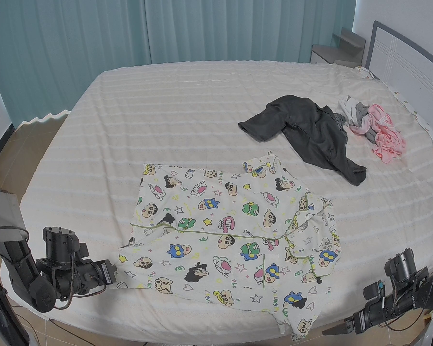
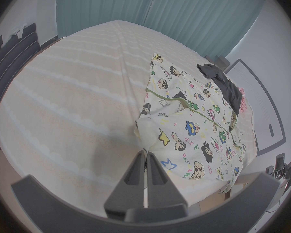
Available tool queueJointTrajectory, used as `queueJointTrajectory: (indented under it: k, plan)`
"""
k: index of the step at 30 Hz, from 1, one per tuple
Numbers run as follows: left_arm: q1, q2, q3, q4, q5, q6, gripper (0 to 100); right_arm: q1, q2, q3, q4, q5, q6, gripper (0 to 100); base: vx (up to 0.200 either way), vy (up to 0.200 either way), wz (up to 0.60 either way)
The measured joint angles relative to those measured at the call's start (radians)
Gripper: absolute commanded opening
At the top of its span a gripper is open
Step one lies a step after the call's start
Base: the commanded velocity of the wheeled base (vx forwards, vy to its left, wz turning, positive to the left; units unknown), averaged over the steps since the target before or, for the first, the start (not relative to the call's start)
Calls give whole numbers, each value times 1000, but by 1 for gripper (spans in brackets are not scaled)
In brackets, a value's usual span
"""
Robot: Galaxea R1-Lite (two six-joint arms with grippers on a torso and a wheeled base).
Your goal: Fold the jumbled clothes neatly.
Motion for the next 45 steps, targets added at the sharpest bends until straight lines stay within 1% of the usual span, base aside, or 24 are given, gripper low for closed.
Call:
queueJointTrajectory:
  k: [5, 8, 10, 13, 15, 17, 21, 22, 25, 29, 35, 37, 40, 44, 45]
  plan:
    - [2, -4, 3, -10, 1, 0, 0, -58, -26, -4, -22, -3, 4, 100, 0, 0, 0]
    - [4, -14, 4, -27, 0, -3, 0, -106, -36, -40, -50, -11, 29, 100, 0, 0, 0]
    - [5, -22, 13, -31, -1, -4, 0, -130, -39, -72, -59, -21, 78, 100, 0, 0, 0]
    - [5, -33, 32, -37, -5, -4, 0, -154, -38, -144, -69, -49, 207, 100, 0, 0, 0]
    - [5, -37, 41, -40, -6, -4, 0, -161, -31, -194, -75, -73, 259, 100, 0, 0, 0]
    - [4, -38, 49, -41, -7, -4, 0, -168, -13, -260, -77, -105, 301, 100, 0, 0, 0]
    - [4, -35, 59, -44, -8, -4, 0, -185, 42, -399, -79, -155, 353, 100, 0, 0, 0]
    - [4, -33, 62, -44, -8, -4, 100, -190, 63, -432, -79, -165, 365, 100, 0, 0, 0]
    - [4, -27, 67, -45, -10, -4, 100, -201, 119, -502, -80, -188, 386, 100, 0, 0, 0]
    - [5, -16, 67, -46, -11, -3, 100, -208, 185, -576, -80, -197, 407, 100, 0, 0, 0]
    - [20, -17, 69, -47, -11, -15, 100, -227, 240, -662, -76, -223, 419, 100, 0, 0, 0]
    - [29, -30, 69, -48, -14, -48, 100, -231, 260, -696, -74, -233, 419, 100, 0, 0, 0]
    - [36, -62, 65, -48, -28, -136, 100, -232, 290, -739, -67, -236, 418, 100, 0, 0, 0]
    - [39, -137, 58, -48, -82, -230, 100, -226, 344, -807, -50, -232, 416, 100, 0, 0, 0]
    - [39, -156, 58, -48, -96, -250, 100, -224, 360, -826, -45, -226, 416, 0, 0, 0, 0]
